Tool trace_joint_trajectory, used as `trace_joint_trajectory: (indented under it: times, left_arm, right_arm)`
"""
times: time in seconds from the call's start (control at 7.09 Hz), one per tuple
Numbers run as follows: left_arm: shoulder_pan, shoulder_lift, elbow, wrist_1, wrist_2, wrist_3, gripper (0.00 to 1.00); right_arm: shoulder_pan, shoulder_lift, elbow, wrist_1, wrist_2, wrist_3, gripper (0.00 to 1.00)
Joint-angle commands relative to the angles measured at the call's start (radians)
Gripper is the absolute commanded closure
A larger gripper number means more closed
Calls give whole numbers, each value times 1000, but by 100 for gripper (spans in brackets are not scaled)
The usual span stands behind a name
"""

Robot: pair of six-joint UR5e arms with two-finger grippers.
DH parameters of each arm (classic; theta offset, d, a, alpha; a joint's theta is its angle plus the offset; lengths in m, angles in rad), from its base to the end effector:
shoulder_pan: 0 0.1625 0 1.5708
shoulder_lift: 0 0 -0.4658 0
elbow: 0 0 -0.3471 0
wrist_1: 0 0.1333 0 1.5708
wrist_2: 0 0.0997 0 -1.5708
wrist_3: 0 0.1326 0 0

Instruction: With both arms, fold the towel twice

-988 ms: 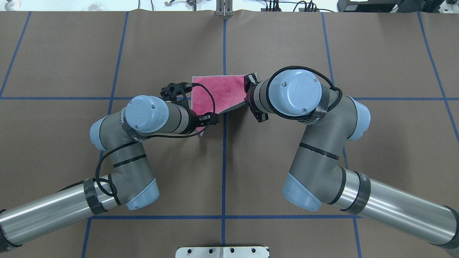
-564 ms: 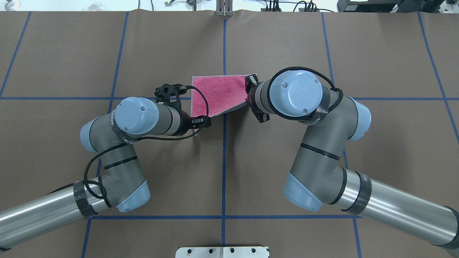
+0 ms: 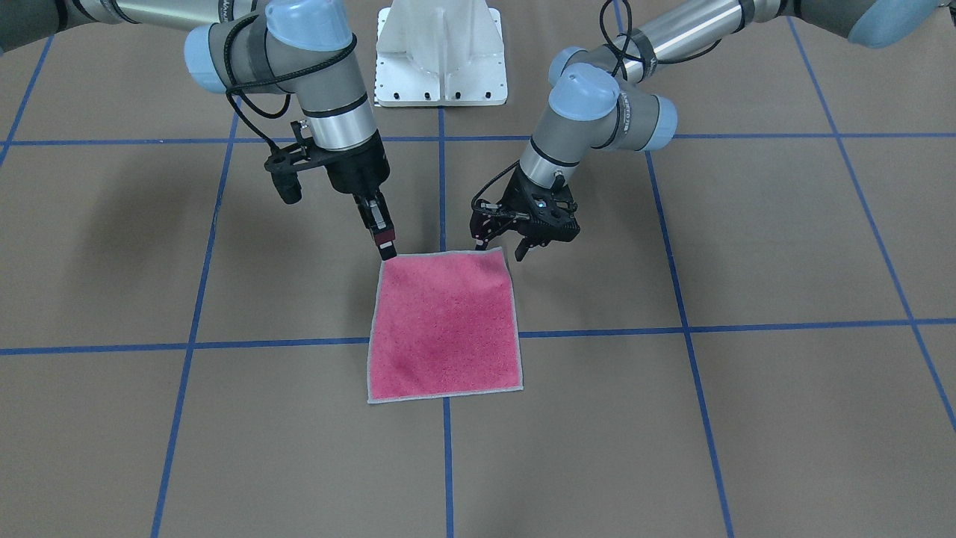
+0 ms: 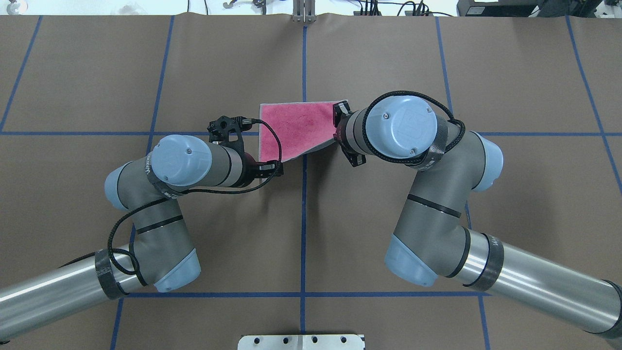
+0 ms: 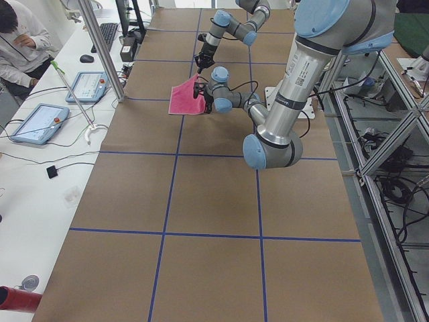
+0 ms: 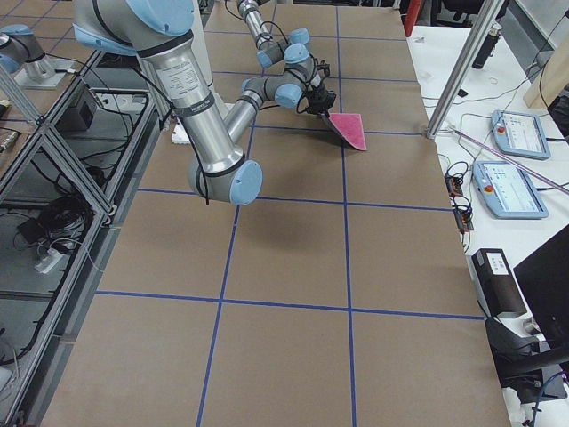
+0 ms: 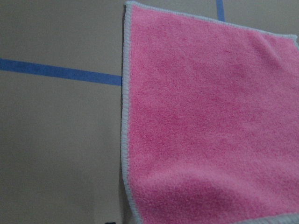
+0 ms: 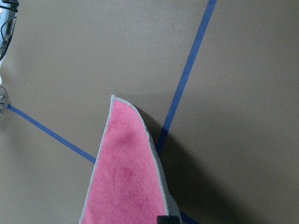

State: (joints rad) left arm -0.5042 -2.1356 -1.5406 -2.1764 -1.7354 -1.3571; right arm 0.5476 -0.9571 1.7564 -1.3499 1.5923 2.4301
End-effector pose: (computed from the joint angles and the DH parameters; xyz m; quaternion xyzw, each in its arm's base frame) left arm 0.5664 -0.4400 0.3431 0.1242 0.5279 -0.0775 0.8366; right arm -0.5087 -0.4630 0.2789 -0.0851 -0.4809 0.5605 0.6689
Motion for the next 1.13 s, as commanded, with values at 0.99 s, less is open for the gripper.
trace_joint_trajectory:
  times: [0.99]
  left_arm:
    - [6, 2, -4, 1, 0, 0, 65]
  right_arm:
    - [0, 3, 0, 0, 0, -2, 100]
